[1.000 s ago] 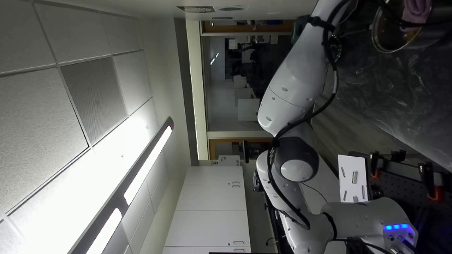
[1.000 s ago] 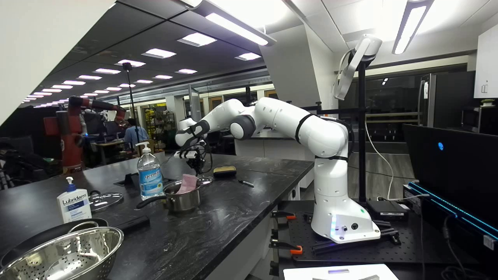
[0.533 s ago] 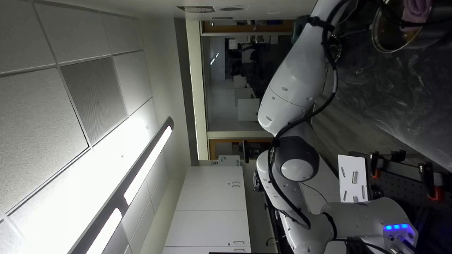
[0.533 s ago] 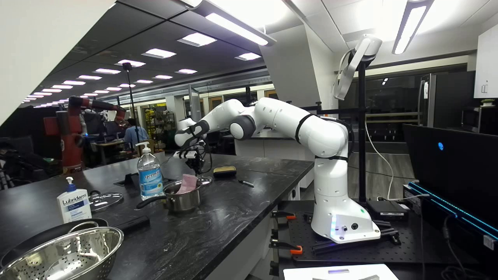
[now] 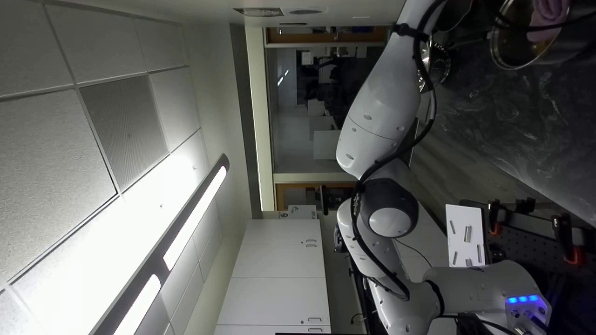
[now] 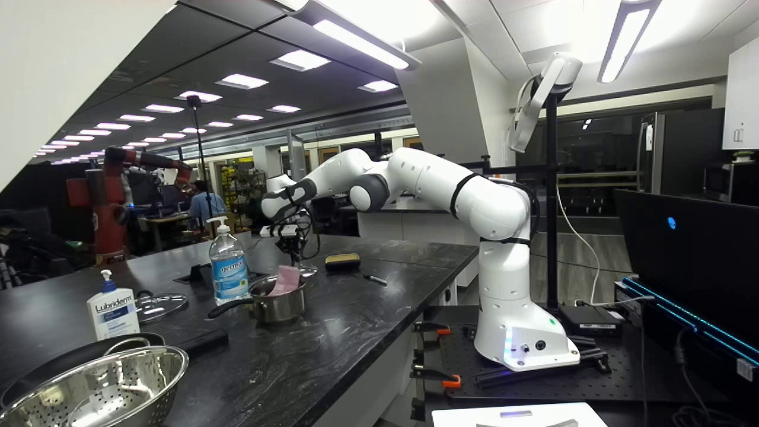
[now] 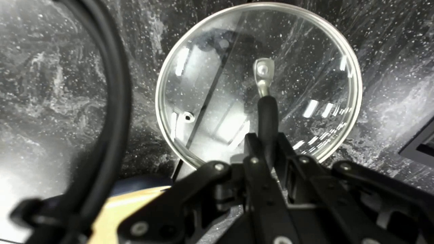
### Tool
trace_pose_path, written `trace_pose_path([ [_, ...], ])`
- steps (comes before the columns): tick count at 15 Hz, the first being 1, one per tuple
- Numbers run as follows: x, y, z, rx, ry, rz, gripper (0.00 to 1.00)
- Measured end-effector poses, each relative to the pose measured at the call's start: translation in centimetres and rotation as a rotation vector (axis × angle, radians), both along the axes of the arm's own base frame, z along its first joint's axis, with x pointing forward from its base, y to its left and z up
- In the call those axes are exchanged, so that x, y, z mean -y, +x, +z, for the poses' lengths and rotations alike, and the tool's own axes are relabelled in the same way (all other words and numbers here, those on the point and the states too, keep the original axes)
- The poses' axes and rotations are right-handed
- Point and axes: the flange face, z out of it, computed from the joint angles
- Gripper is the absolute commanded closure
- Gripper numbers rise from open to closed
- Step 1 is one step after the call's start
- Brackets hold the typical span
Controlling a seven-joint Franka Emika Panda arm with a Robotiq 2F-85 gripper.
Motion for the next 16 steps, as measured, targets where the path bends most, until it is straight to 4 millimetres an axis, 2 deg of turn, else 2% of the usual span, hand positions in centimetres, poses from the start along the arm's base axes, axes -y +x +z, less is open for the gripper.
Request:
trace_pose_path([
  [9, -1.0, 0.8, 4.8, 0.008, -0.031, 0.136, 0.96],
  [16, -4.6, 2.7, 5.7, -0.013, -0.038, 0.304, 0.96],
])
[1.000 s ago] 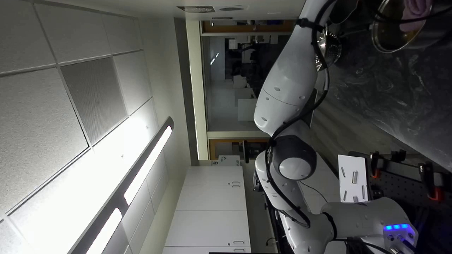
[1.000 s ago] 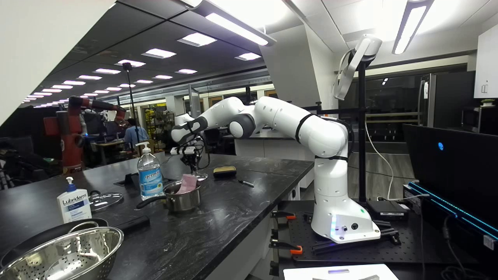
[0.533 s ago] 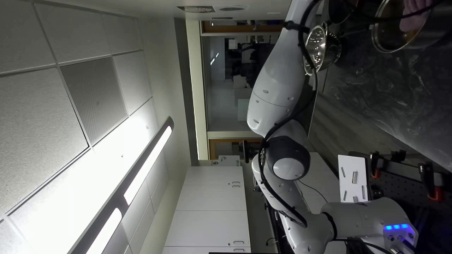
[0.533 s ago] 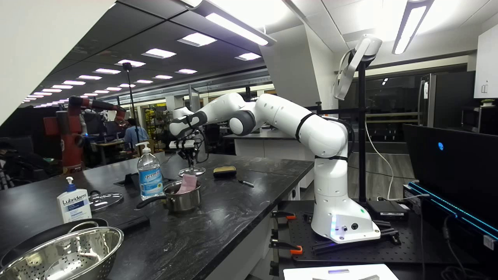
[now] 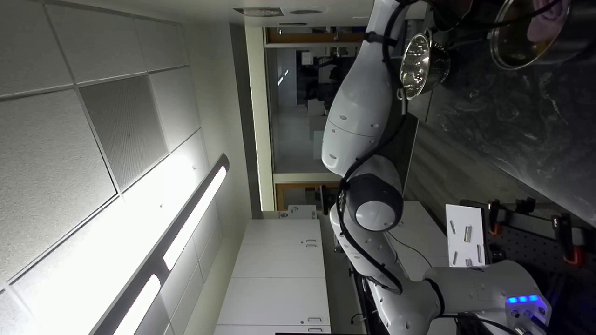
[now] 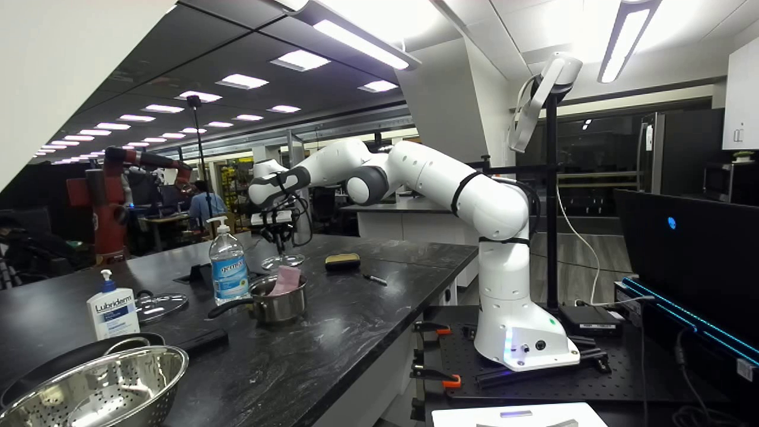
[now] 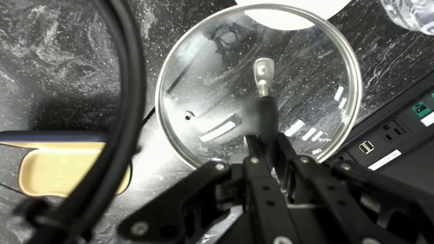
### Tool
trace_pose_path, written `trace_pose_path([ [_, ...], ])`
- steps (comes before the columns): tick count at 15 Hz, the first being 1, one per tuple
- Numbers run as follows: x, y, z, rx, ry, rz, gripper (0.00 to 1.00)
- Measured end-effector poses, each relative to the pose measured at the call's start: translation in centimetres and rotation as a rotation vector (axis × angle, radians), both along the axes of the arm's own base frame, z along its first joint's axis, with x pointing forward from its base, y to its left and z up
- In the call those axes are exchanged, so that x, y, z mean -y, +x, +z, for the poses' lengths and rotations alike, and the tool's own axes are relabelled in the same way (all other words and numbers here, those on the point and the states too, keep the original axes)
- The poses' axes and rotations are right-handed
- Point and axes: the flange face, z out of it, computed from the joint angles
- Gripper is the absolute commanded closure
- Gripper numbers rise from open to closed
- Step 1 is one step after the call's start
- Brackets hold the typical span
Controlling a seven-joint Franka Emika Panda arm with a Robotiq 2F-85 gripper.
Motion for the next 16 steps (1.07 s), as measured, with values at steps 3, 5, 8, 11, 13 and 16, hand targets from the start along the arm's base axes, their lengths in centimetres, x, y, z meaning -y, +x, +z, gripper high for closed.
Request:
trace_pose_path([
  [3, -1.5, 0.7, 0.0, -0.012, -0.002, 0.06, 0.96],
  [5, -2.3, 1.1, 0.0, -0.018, -0.003, 0.092, 0.96],
  [8, -3.3, 1.6, 0.3, -0.023, -0.011, 0.129, 0.96],
  [11, -4.1, 1.9, 1.3, -0.026, -0.033, 0.159, 0.96],
  [13, -4.7, 2.2, 2.3, -0.024, -0.049, 0.181, 0.96],
  [16, -5.8, 2.6, 4.0, -0.017, -0.071, 0.214, 0.96],
])
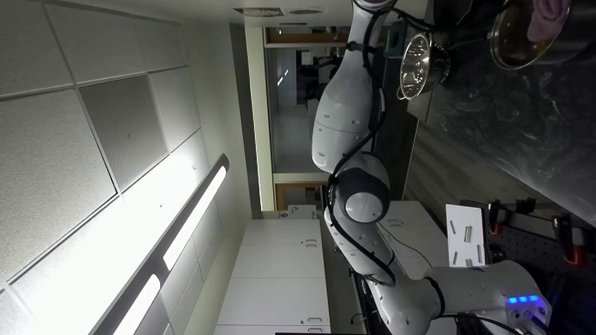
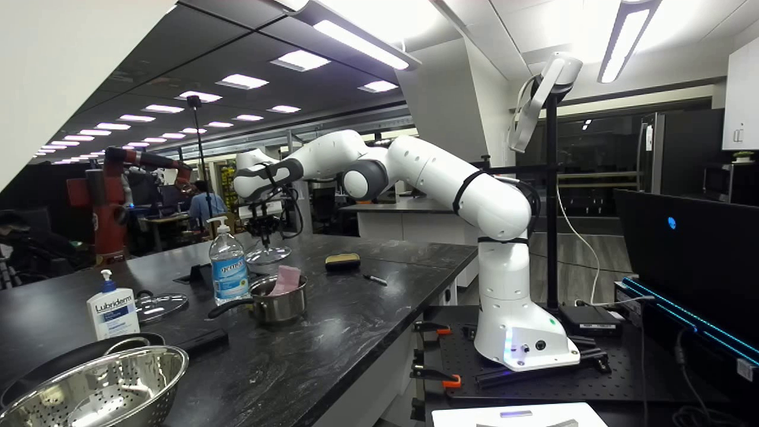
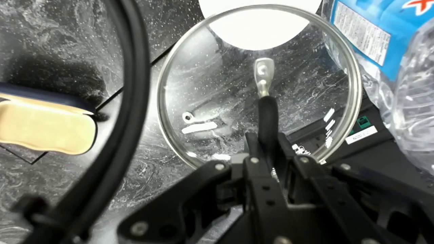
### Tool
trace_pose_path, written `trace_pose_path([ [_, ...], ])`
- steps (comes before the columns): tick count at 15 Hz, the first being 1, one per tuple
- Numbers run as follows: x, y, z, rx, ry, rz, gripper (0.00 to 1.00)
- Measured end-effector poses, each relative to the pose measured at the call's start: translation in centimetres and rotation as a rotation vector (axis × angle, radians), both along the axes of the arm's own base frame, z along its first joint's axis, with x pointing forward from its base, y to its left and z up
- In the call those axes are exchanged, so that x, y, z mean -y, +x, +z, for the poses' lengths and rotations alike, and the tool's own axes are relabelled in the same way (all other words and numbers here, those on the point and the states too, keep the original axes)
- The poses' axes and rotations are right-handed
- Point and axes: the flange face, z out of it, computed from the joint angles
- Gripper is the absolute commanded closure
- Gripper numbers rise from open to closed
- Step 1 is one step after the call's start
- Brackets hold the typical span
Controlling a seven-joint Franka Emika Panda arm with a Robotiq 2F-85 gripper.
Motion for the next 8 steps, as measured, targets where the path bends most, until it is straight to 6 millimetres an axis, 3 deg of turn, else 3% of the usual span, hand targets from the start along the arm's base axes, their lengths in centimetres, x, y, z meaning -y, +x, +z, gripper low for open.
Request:
trace_pose_path([
  [8, -2.9, 0.4, 3.0, -0.036, -0.02, 0.094, 0.96],
])
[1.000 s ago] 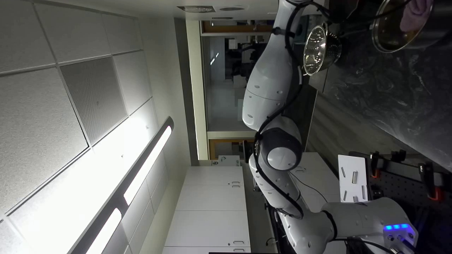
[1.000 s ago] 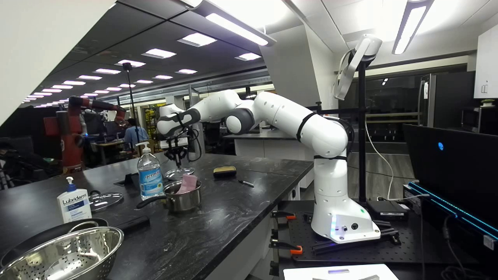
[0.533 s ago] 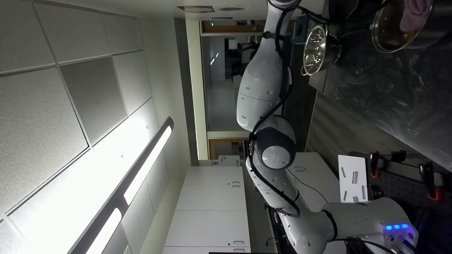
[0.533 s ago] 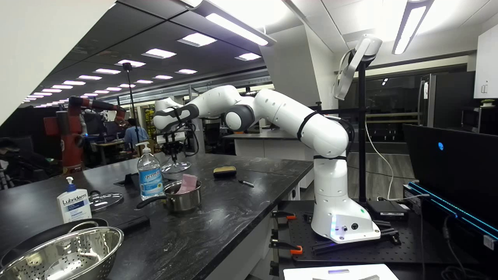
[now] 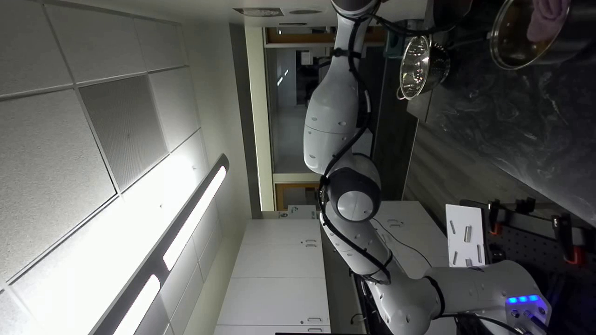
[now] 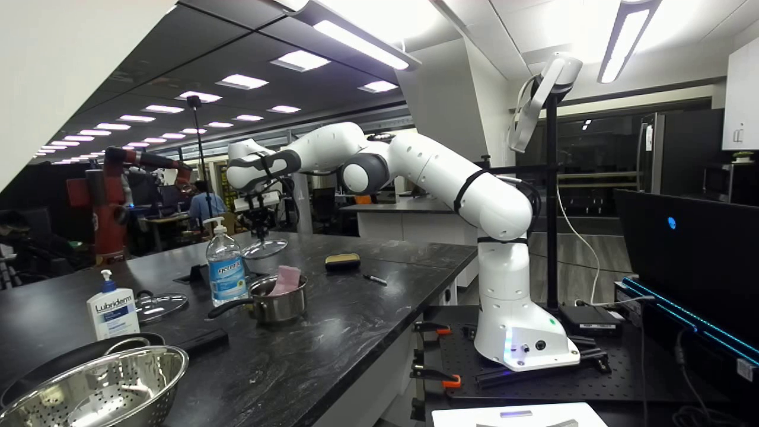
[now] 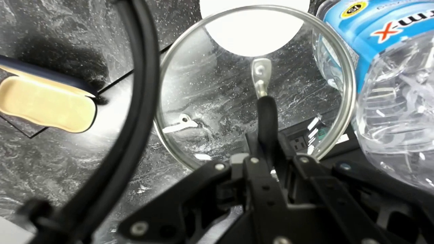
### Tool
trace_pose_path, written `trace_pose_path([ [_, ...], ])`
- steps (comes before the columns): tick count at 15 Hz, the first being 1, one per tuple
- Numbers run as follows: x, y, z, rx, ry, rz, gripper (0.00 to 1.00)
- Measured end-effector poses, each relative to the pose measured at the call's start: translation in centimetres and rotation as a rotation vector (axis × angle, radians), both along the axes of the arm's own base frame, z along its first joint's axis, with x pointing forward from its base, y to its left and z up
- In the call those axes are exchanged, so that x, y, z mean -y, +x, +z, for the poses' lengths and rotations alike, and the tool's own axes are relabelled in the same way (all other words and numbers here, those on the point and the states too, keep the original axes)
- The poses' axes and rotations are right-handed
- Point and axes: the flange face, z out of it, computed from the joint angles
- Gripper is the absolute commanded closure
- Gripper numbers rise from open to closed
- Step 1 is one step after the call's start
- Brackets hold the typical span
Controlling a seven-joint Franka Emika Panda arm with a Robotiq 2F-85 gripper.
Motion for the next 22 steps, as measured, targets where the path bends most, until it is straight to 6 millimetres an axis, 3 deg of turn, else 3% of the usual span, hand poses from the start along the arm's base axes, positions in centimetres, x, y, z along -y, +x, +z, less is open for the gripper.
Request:
trace_pose_path([
  [11, -7.2, -1.4, 2.4, -0.089, 0.064, 0.174, 0.96],
  [17, -11.2, -3.6, 1.0, -0.101, 0.09, 0.248, 0.96],
  [22, -12.9, -6.3, -0.3, -0.145, 0.103, 0.28, 0.96],
])
